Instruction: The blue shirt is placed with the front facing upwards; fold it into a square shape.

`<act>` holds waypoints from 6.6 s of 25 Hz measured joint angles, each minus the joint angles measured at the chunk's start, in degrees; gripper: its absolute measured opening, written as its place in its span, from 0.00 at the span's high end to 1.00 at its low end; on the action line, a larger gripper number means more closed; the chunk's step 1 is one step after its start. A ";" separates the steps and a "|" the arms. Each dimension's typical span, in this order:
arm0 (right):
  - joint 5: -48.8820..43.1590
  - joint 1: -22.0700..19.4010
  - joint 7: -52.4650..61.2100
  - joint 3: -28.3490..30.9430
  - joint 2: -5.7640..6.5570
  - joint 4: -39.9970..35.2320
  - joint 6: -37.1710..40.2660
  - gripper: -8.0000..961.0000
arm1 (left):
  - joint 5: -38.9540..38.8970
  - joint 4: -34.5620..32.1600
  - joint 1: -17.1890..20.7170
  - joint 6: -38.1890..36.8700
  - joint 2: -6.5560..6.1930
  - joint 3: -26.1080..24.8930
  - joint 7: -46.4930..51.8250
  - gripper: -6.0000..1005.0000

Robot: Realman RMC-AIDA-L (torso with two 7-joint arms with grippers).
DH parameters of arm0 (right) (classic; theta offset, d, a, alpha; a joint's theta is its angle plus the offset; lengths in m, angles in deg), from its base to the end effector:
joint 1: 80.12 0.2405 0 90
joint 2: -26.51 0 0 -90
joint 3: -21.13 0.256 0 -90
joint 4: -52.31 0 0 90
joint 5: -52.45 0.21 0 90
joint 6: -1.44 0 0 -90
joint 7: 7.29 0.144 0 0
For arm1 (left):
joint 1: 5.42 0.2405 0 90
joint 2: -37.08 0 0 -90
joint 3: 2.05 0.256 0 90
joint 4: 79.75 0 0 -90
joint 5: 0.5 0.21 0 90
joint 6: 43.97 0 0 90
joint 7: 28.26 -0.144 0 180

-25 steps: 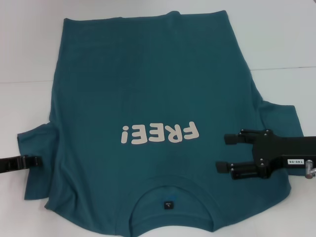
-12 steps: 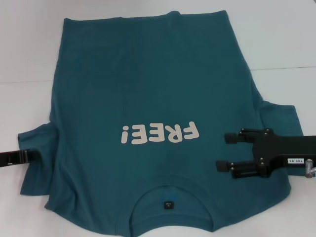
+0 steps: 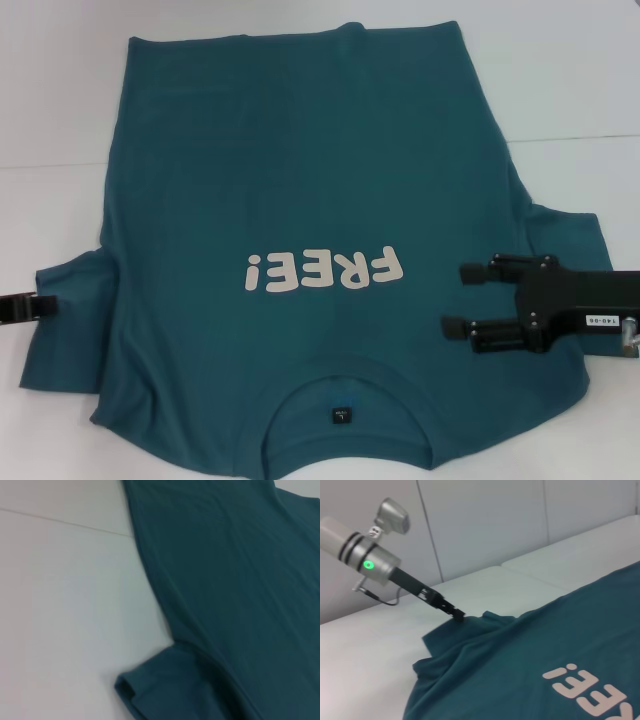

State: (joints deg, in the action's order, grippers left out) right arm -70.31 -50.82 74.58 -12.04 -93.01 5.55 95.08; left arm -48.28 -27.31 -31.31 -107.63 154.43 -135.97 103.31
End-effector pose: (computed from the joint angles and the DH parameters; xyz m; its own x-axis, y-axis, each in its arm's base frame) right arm 0.2723 0.3272 0.0289 0.8335 -0.3346 -0.4397 -0.4547 -0.8674 -0.2020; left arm -0.3309 0.3658 0.0547 0.3835 0.7778 0.4980 0.9018 -0.1989 -0.3837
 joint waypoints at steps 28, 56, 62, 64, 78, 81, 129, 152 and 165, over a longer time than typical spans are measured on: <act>2.69 -0.65 0.47 0.56 0.00 0.35 -0.41 0.04 | 3.46 1.53 -1.14 -2.21 -4.59 -2.51 -0.10 0.96; 2.71 -0.99 0.47 1.19 0.00 0.44 -0.33 0.04 | 6.13 2.15 -3.49 -2.61 -6.15 -2.84 -0.45 0.96; 2.70 -1.00 0.46 1.28 -0.07 0.48 -0.36 0.04 | 6.56 2.15 -4.29 -2.62 -6.52 -2.76 -0.45 0.96; 2.70 -1.02 0.47 1.28 -0.08 0.49 -0.40 0.04 | 6.57 2.44 -4.49 -2.82 -6.62 -2.79 -0.45 0.96; 2.70 -1.44 0.32 1.26 -0.09 0.54 -0.75 0.04 | 10.15 4.36 -3.77 -3.10 -5.76 -1.43 -1.11 0.96; 2.70 -1.47 0.12 1.26 -0.09 0.58 -0.77 0.04 | 14.92 5.63 -3.87 -1.00 -3.67 -0.90 -1.24 0.92; 2.70 -0.91 0.51 1.08 -0.08 0.71 -2.24 0.05 | 23.78 -6.10 -10.98 8.43 -2.21 -3.01 -0.34 0.89; 2.80 -1.61 0.30 1.39 0.09 0.36 -2.27 0.05 | 24.47 11.17 -13.93 -12.23 1.35 -1.41 8.93 0.97; 2.79 -2.45 -0.02 1.96 0.22 0.49 -2.87 0.05 | 22.09 11.14 -15.94 -12.93 6.85 8.48 24.01 0.97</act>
State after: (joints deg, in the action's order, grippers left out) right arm -67.52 -53.27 74.56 -10.07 -92.80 6.04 92.21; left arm -26.18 -16.17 -47.26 -120.56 161.27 -127.50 127.33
